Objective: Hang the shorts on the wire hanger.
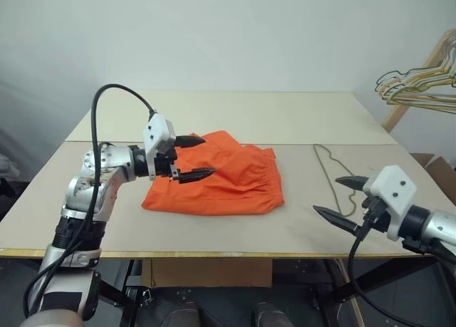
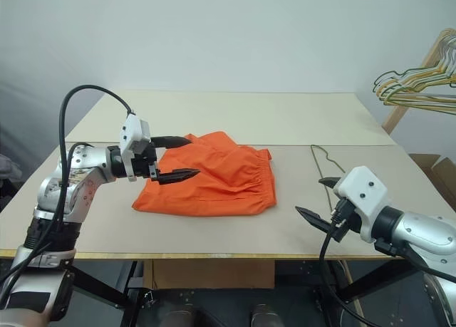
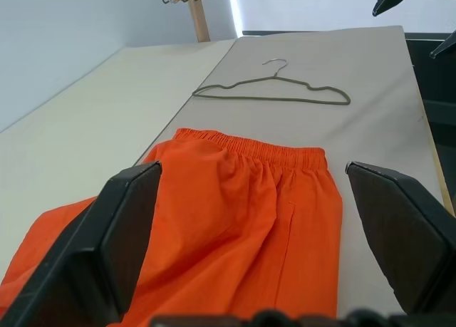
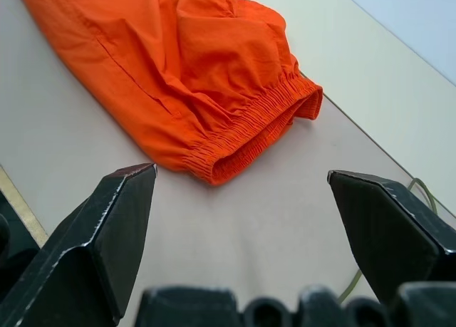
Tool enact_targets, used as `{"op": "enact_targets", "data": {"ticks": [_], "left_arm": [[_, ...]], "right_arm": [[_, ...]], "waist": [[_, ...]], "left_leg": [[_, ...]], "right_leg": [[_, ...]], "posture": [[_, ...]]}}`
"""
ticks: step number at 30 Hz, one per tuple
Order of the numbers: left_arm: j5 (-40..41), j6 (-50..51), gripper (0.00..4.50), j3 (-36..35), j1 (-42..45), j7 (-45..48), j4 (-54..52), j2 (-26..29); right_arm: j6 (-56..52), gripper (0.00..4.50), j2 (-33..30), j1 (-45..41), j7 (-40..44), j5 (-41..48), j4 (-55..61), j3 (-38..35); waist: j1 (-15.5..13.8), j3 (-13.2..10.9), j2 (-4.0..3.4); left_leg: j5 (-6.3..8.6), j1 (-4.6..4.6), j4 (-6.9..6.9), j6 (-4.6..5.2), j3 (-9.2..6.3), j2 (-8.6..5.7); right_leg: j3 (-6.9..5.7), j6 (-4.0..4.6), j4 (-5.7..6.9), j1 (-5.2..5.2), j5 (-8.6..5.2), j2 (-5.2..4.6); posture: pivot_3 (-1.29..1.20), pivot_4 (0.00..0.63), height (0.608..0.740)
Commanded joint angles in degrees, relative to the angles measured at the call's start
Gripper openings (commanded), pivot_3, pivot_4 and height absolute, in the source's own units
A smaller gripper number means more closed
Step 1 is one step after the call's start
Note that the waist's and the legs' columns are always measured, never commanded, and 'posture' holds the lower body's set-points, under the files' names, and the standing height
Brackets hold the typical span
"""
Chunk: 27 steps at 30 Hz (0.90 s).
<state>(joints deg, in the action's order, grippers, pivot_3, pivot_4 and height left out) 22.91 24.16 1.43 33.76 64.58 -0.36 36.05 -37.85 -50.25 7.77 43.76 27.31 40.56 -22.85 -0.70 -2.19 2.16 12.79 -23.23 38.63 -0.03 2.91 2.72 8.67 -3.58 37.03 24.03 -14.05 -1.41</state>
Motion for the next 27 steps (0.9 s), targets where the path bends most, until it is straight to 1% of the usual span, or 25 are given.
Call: {"op": "enact_targets", "data": {"ticks": [1,4,7,10,13,15,17,20,24,25,27], "left_arm": [[2.06,0.96,4.5,-0.85,0.78,1.4,-1.91,1.03],[2.64,3.19,4.5,-0.81,0.93,0.52,-3.08,1.12],[2.11,2.3,4.5,-0.5,0.4,1.17,-3.32,1.85],[1.69,2.4,4.5,-0.04,0.02,1.48,-3.93,2.68],[0.77,1.62,4.5,1.02,-0.03,2.19,-4.47,3.7],[0.89,1.45,4.5,1.1,-0.15,2.24,-4.84,3.79],[1.36,1.63,4.5,0.93,-0.54,2.32,-5.37,3.86],[1.32,1.24,4.5,1.08,-1.17,2.46,-5.74,3.9],[1.37,1.28,4.5,1.36,-1.18,2.44,-5.92,3.79],[1.37,1.3,4.5,1.37,-1.12,2.38,-5.93,3.78],[1.37,1.34,4.5,1.35,-1.08,2.35,-5.93,3.79]], "right_arm": [[0.59,4.49,-0.25,-0.55,-0.22,0.53,1.46,-1.07],[0.46,4.49,-0.36,-0.8,-0.26,0.6,1.6,-0.75],[0.66,4.49,-0.88,-0.93,-0.52,-0.45,1.93,0.16],[4.6,4.49,-3.26,0.17,-0.75,-7.05,2.49,3.72],[13.36,4.49,-8.39,0.6,-0.27,-18.76,0.49,11.91],[16.94,4.49,-10.21,-2.29,-0.77,-25.46,-2.51,18.92],[19.77,4.49,-10.24,-6.63,-0.67,-31.03,-5.49,25.56],[22.61,4.49,-7.76,-13.76,-0.51,-38.23,-10.11,33.74],[27.26,4.49,-0.3,-24.71,-0.84,-50.38,-21.29,46.17],[28.46,4.49,1.83,-27.09,-1.52,-52.86,-24.87,48.36],[29.9,4.49,4.52,-29.72,-2.14,-55.52,-29.14,50.29]], "waist": [[0.0,0.0,0.0],[0.0,0.0,0.0],[-0.01,0.0,0.0],[0.01,0.0,0.0],[0.02,0.01,0.0],[0.03,0.01,0.02],[0.15,0.02,0.03],[0.28,0.02,0.03],[0.55,0.03,0.05],[0.51,0.04,0.05],[0.27,0.03,0.05]], "left_leg": [[0.0,0.0,0.0,0.0,0.0,0.0],[0.0,0.0,0.0,0.0,0.0,0.0],[0.0,0.0,0.0,0.0,0.0,0.0],[0.0,0.01,0.0,0.0,0.0,0.0],[0.0,0.01,0.0,0.0,0.02,0.01],[0.0,0.02,0.0,0.0,0.02,0.01],[0.0,0.01,0.04,0.0,0.03,0.01],[0.0,-0.01,0.05,0.0,0.04,0.01],[0.0,-0.01,0.04,0.0,0.03,0.02],[0.0,-0.01,0.04,0.0,0.02,0.02],[0.0,-0.05,0.04,0.0,0.03,0.01]], "right_leg": [[0.0,0.0,0.0,0.01,0.0,0.0],[0.0,0.0,0.0,0.01,0.0,0.0],[0.0,0.0,0.0,0.0,-0.01,0.0],[0.0,0.01,0.0,0.01,-0.01,0.0],[0.0,0.16,0.0,0.03,-0.11,-0.01],[-0.01,0.27,0.0,0.03,-0.18,-0.01],[-0.01,0.31,-0.01,0.04,-0.2,-0.01],[0.0,0.32,0.0,0.07,-0.19,-0.01],[-0.01,0.28,0.03,0.09,-0.16,0.01],[-0.01,0.27,0.03,0.08,-0.15,0.02],[-0.01,0.19,0.04,0.09,-0.08,0.01]], "posture": [[0.1,0.0,0.74],[0.11,0.0,0.74],[0.11,0.0,0.74],[0.12,0.0,0.74],[0.11,0.0,0.74],[0.1,0.0,0.74],[0.09,0.0,0.74],[0.09,0.0,0.74],[0.1,0.0,0.74],[0.1,0.0,0.74],[0.11,0.0,0.74]]}}
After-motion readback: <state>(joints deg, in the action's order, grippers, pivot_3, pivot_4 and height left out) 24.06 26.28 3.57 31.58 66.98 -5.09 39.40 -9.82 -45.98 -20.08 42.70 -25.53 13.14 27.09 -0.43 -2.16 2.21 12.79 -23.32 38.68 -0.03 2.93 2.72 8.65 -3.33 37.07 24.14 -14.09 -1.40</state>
